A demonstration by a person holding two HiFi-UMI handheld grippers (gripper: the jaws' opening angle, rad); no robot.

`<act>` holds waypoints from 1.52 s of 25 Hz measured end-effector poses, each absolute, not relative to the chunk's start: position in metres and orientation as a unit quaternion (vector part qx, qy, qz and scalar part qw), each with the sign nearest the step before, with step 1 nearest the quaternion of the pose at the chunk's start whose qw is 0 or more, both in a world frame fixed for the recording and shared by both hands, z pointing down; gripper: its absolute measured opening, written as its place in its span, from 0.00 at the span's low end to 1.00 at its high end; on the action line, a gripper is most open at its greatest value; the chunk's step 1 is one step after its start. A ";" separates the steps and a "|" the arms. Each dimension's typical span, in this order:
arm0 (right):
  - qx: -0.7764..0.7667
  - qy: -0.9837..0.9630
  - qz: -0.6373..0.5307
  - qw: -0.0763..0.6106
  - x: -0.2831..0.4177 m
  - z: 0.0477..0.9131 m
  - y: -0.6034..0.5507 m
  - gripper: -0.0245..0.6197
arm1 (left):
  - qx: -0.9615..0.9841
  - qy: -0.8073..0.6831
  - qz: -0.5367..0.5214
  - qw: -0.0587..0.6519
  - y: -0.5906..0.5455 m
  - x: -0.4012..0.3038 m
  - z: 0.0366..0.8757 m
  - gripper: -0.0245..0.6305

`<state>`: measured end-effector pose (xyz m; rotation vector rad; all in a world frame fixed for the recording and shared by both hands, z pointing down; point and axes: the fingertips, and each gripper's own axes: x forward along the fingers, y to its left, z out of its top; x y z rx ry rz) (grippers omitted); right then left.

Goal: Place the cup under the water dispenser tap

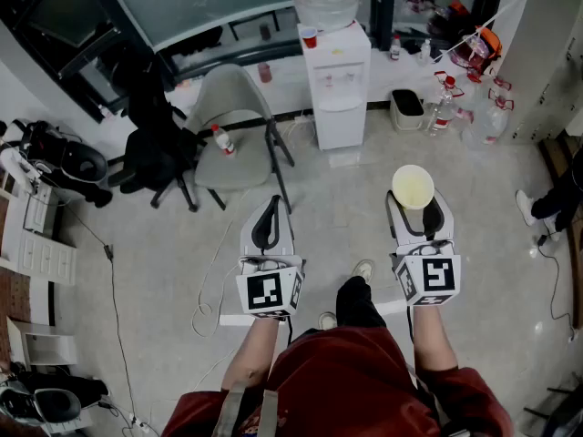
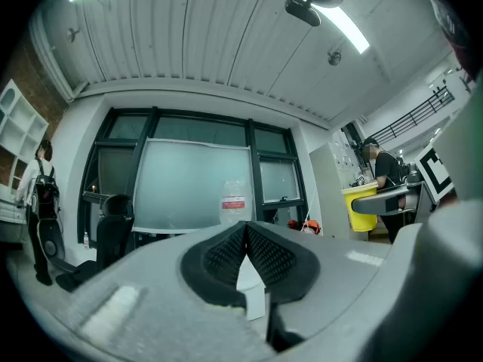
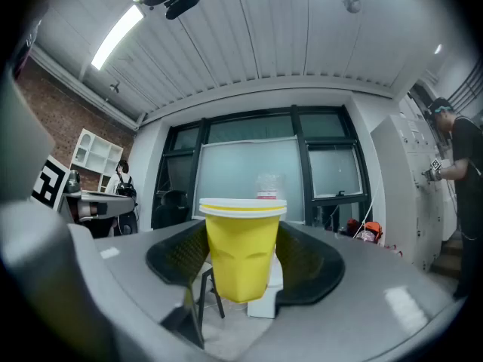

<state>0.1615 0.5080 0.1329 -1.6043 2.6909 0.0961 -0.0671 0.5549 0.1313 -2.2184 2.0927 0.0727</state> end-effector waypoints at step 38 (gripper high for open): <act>-0.536 0.844 -0.019 -0.003 0.241 0.175 0.232 0.47 | -0.756 0.654 -0.015 0.031 0.260 0.022 0.144 0.05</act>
